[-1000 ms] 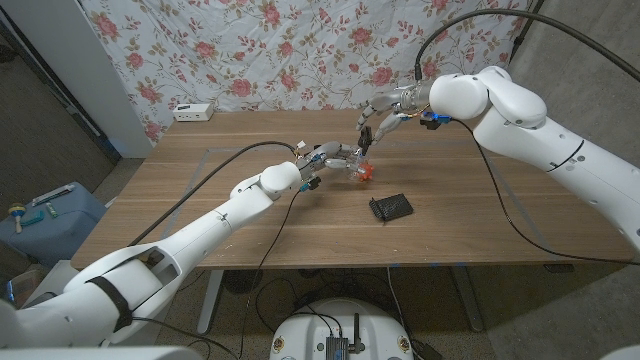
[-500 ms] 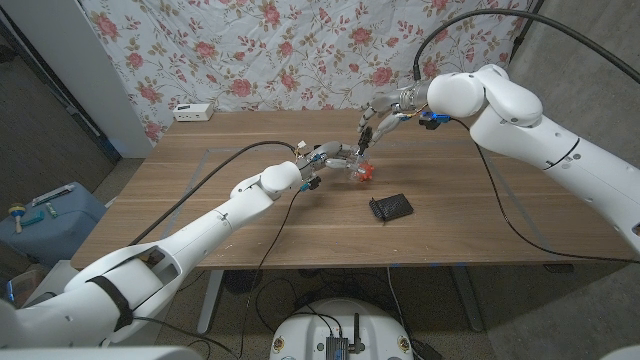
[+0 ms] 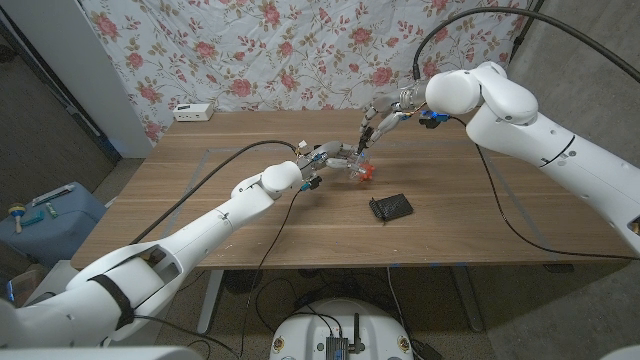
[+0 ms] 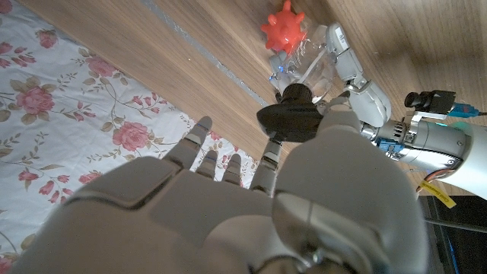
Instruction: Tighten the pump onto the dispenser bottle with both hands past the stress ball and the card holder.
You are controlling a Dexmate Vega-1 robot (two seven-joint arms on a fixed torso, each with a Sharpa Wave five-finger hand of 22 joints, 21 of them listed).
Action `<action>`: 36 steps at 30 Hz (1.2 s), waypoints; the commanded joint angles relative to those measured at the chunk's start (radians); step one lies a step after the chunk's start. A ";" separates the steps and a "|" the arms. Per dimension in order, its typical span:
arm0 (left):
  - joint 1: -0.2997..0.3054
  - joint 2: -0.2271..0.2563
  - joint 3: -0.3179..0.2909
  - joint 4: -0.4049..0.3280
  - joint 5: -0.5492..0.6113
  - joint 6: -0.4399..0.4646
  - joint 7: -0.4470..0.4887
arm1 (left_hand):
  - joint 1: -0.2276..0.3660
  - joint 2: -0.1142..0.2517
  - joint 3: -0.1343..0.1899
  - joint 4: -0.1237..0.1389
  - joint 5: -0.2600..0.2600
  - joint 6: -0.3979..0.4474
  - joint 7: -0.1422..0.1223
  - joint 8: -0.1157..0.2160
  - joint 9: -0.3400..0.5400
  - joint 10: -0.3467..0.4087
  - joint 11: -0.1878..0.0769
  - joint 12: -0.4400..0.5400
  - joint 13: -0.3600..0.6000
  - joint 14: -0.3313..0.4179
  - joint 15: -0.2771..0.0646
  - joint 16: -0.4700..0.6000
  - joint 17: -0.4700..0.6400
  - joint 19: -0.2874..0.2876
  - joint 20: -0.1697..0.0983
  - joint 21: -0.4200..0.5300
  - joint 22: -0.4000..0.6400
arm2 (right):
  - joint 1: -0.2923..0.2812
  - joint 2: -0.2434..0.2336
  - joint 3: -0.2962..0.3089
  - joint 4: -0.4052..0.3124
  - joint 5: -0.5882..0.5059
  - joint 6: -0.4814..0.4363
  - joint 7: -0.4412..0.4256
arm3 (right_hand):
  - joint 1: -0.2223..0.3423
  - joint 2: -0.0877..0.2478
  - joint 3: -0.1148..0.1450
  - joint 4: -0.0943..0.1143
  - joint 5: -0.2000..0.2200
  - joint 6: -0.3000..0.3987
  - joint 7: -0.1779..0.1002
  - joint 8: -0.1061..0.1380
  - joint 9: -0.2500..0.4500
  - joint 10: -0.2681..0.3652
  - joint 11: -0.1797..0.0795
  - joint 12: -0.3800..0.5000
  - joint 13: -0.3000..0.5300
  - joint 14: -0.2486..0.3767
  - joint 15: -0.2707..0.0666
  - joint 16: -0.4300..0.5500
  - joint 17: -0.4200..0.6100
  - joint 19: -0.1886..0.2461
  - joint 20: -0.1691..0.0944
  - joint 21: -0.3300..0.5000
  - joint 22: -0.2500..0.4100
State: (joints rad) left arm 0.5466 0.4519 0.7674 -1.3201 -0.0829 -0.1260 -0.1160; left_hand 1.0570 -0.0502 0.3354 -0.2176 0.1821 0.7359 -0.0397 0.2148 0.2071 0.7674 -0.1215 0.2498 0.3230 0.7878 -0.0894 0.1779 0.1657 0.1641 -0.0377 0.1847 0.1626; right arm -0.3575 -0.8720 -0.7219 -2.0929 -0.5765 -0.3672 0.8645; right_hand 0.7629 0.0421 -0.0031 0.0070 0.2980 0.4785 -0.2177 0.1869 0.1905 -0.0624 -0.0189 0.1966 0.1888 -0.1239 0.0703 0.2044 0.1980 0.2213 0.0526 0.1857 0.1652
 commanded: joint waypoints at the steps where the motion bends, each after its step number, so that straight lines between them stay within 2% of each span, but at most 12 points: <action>1: -0.003 -0.002 0.002 0.004 0.003 -0.001 -0.003 | -0.048 0.068 0.075 0.064 0.001 0.071 -0.004 0.003 0.002 0.013 -0.010 -0.004 0.003 0.009 -0.062 0.005 0.001 0.004 -0.109 -0.003 0.002 | 0.001 -0.004 -0.004 -0.012 -0.014 -0.029 0.008 | -0.029 -0.009 -0.022 0.011 -0.003 0.016 0.034 0.010 0.002 0.017 0.016 0.012 0.003 0.004 0.010 0.005 0.005 0.003 0.013 0.005 0.004; 4: -0.003 -0.002 0.002 0.004 0.003 -0.001 -0.002 | -0.048 0.068 0.076 0.064 0.001 0.072 -0.005 0.003 0.002 0.013 -0.011 -0.005 0.003 0.009 -0.063 0.005 0.001 0.004 -0.110 -0.002 0.002 | -0.002 -0.006 -0.002 -0.018 -0.017 -0.033 0.005 | -0.045 -0.012 -0.030 0.017 -0.001 0.032 0.057 0.016 0.002 0.027 0.019 0.014 0.003 0.009 0.011 0.007 0.005 0.007 0.013 0.006 0.004; 9: -0.003 -0.002 0.002 0.004 0.003 0.000 -0.002 | -0.049 0.068 0.076 0.064 0.001 0.071 -0.006 0.002 0.002 0.012 -0.011 -0.006 0.004 0.010 -0.063 0.006 0.001 0.004 -0.109 -0.002 0.002 | -0.009 -0.008 0.000 -0.025 -0.023 -0.038 -0.005 | -0.065 -0.015 -0.041 0.026 0.002 0.059 0.070 0.024 0.002 0.050 0.019 0.020 0.003 0.023 0.009 0.011 0.005 0.019 0.017 0.009 0.004; 17: -0.001 -0.001 0.002 0.003 0.003 0.000 -0.003 | -0.049 0.068 0.077 0.064 0.001 0.071 -0.006 0.002 0.002 0.013 -0.010 -0.007 0.005 0.010 -0.062 0.006 0.001 0.005 -0.109 -0.002 0.002 | -0.012 -0.004 -0.011 -0.040 -0.073 -0.067 -0.004 | -0.096 -0.017 -0.059 0.041 0.012 0.136 0.085 0.042 0.002 0.128 0.025 0.038 0.004 0.066 -0.003 0.023 0.004 0.048 0.016 0.013 0.004; 27: -0.002 -0.001 0.002 0.003 0.003 0.000 -0.004 | -0.049 0.067 0.079 0.063 0.001 0.070 -0.006 0.001 0.002 0.012 -0.007 -0.009 0.006 0.009 -0.060 0.006 0.002 0.005 -0.108 -0.002 0.002 | -0.021 0.007 -0.015 -0.045 -0.109 -0.089 -0.006 | -0.123 -0.015 -0.076 0.056 0.022 0.211 0.092 0.057 0.001 0.189 0.032 0.048 0.005 0.104 -0.016 0.031 0.003 0.076 0.012 0.015 0.003; 28: -0.002 -0.001 0.002 0.004 0.003 0.000 -0.005 | -0.049 0.067 0.080 0.063 0.001 0.071 -0.007 0.001 0.002 0.013 -0.008 -0.009 0.006 0.009 -0.060 0.006 0.001 0.005 -0.109 -0.002 0.002 | -0.022 0.008 -0.016 -0.045 -0.113 -0.090 -0.007 | -0.129 -0.013 -0.079 0.060 0.024 0.230 0.094 0.061 0.001 0.197 0.026 0.049 0.005 0.114 -0.020 0.033 0.003 0.079 0.012 0.015 0.003; 36: -0.005 -0.002 0.004 0.007 0.003 0.000 -0.009 | -0.051 0.066 0.080 0.064 0.000 0.070 -0.004 0.000 0.002 0.013 -0.010 -0.011 0.007 0.008 -0.061 0.006 0.002 0.005 -0.108 -0.002 0.002 | -0.049 0.022 -0.017 -0.058 -0.157 -0.121 -0.036 | -0.150 -0.010 -0.096 0.073 0.035 0.297 0.116 0.068 0.000 0.275 0.037 0.061 0.004 0.179 -0.035 0.046 0.001 0.125 0.017 0.020 0.003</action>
State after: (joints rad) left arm 0.5445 0.4510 0.7697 -1.3169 -0.0802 -0.1274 -0.1202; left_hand 1.0570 -0.0502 0.3394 -0.2215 0.1821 0.7363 -0.0398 0.2084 0.2068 0.7696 -0.1238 0.2383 0.3275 0.7873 -0.0890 0.1768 0.1656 0.1641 -0.0377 0.1847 0.1626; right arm -0.3813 -0.8646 -0.7360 -2.1373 -0.6834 -0.4543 0.8556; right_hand 0.6187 0.0315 -0.0878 0.0750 0.3223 0.7533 -0.1085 0.2480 0.1891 0.1887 0.0163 0.2517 0.1885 0.0348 0.0376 0.2421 0.1977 0.3289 0.0686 0.2000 0.1652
